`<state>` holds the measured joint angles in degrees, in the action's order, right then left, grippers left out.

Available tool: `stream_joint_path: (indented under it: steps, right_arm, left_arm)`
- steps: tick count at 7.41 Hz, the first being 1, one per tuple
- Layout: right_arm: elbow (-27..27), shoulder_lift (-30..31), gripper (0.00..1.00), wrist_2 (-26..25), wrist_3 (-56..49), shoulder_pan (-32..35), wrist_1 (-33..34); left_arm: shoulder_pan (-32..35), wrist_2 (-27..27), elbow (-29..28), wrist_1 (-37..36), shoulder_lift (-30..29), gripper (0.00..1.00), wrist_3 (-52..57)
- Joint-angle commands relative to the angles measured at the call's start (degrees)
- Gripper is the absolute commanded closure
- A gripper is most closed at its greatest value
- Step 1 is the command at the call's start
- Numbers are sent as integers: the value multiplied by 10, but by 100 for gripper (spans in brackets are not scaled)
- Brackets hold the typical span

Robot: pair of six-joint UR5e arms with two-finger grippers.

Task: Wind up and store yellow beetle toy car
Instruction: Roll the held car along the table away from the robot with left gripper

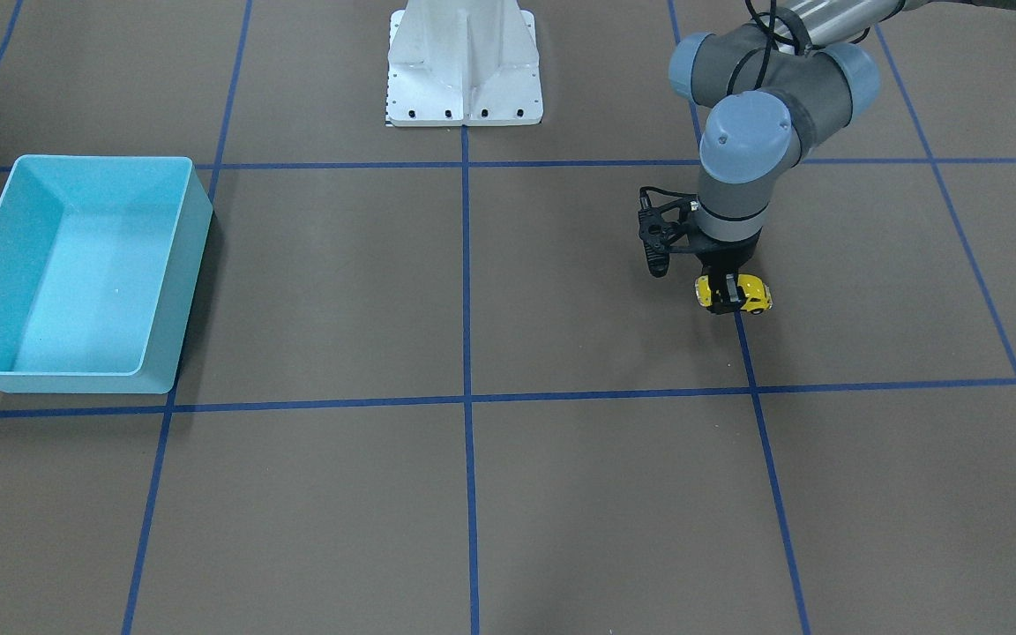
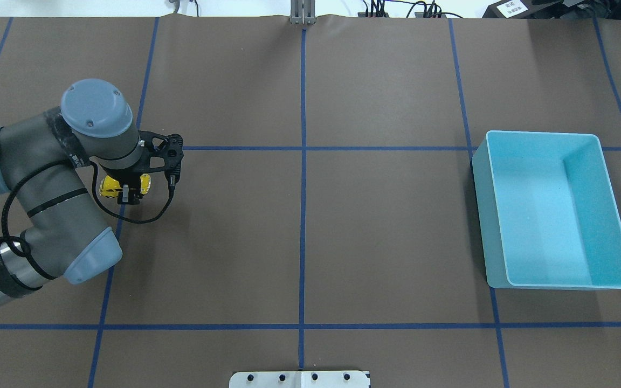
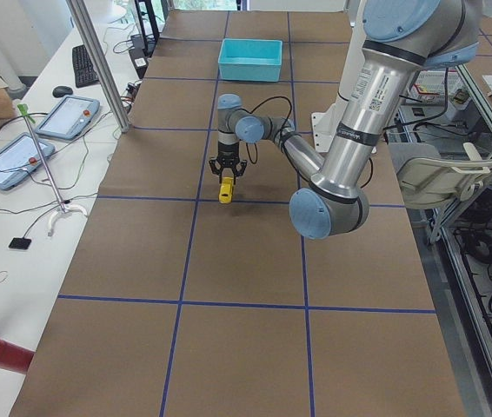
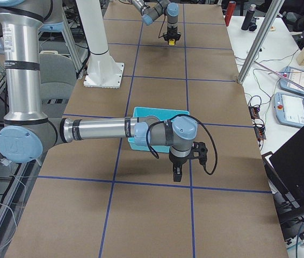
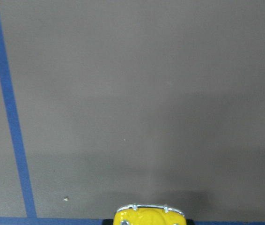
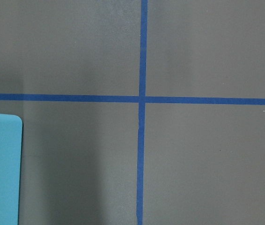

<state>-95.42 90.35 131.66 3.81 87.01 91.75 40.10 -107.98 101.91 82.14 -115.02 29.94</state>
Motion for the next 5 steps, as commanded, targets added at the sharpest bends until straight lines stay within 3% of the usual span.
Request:
stream_joint_path:
  steps: [1, 3, 5]
  right_arm:
    - [0, 0, 1, 0, 1, 0, 0]
    - [0, 0, 1, 0, 1, 0, 0]
    - [1, 0, 1, 0, 1, 0, 0]
  left_arm:
    - [-9, -7, 25, 1, -15, 100, -68]
    - [-62, -3, 16, 5, -47, 100, -71]
    - [-63, -3, 0, 10, -49, 100, -20]
